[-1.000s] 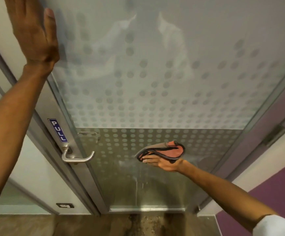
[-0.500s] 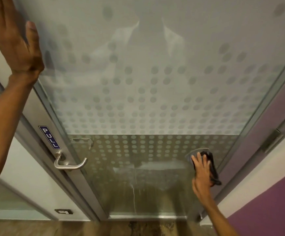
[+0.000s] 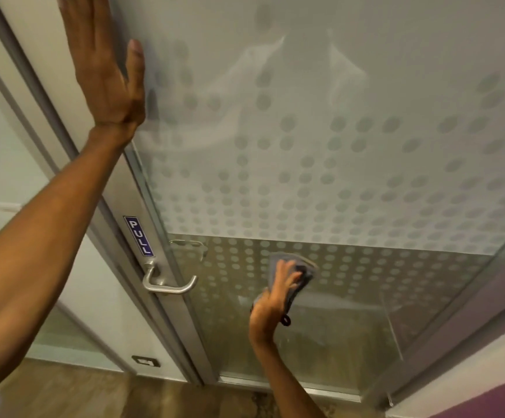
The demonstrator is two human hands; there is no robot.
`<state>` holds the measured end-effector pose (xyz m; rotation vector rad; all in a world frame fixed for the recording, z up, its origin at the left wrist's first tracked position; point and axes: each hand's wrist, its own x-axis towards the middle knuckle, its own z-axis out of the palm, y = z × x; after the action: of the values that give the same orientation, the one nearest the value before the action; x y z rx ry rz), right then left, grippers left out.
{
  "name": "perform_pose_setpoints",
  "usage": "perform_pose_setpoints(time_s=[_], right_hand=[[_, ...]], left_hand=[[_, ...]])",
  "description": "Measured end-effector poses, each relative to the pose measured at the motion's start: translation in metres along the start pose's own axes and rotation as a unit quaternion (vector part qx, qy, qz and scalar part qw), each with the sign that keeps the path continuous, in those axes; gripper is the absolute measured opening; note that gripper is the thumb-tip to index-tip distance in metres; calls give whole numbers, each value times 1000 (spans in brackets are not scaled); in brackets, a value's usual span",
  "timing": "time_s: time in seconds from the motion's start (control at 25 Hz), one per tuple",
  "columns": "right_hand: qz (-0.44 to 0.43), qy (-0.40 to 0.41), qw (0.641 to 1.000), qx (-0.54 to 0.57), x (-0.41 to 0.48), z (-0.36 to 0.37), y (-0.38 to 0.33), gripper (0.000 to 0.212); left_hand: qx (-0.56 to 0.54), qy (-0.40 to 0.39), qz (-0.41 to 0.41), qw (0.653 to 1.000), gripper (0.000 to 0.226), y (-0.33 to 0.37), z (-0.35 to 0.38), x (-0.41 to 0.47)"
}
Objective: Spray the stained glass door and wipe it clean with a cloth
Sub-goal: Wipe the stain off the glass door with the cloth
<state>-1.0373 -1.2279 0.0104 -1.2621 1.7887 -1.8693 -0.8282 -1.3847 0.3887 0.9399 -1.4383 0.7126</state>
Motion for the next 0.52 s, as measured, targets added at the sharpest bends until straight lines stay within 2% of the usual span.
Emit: perform_pose_setpoints(time_s=[0.08,0.12,0.16,0.2,0.28,0.32,0.36,0.4,0.48,0.52], right_hand=[[-134,-105,976,-134,-17,13,3,94],[-182,-143,957,-177,-16,17,9,97],[-235,-209,923,-222,-14,17,17,95],[-262,-262,895,-249,-8,19,32,87],[-334,-376,810,-302,-4,6,31,62],[-356,-444,774,-278,-2,3,37,50],[-292,-513,781,-203,-3,-3,24,40],[-213,-565,783,-148,0,-8,7,41],[15,-571,819,62,12,-2,6,98],[127,-545,822,106,14,-1,11,114]], left_hand=[[9,5,6,1000,67,1,-2,1],[8,5,9,1000,65,3,-2,1],[5,8,9,1000,64,1,0,1],[2,6,5,1000,63,3,1,1],[-18,3,-12,1000,64,2,2,2],[-28,5,-17,999,63,2,2,2],[-34,4,-26,999,62,0,1,2],[-45,12,-20,999,61,0,1,2],[-37,14,-23,999,59,1,0,1],[-39,10,-22,999,58,4,-1,1]])
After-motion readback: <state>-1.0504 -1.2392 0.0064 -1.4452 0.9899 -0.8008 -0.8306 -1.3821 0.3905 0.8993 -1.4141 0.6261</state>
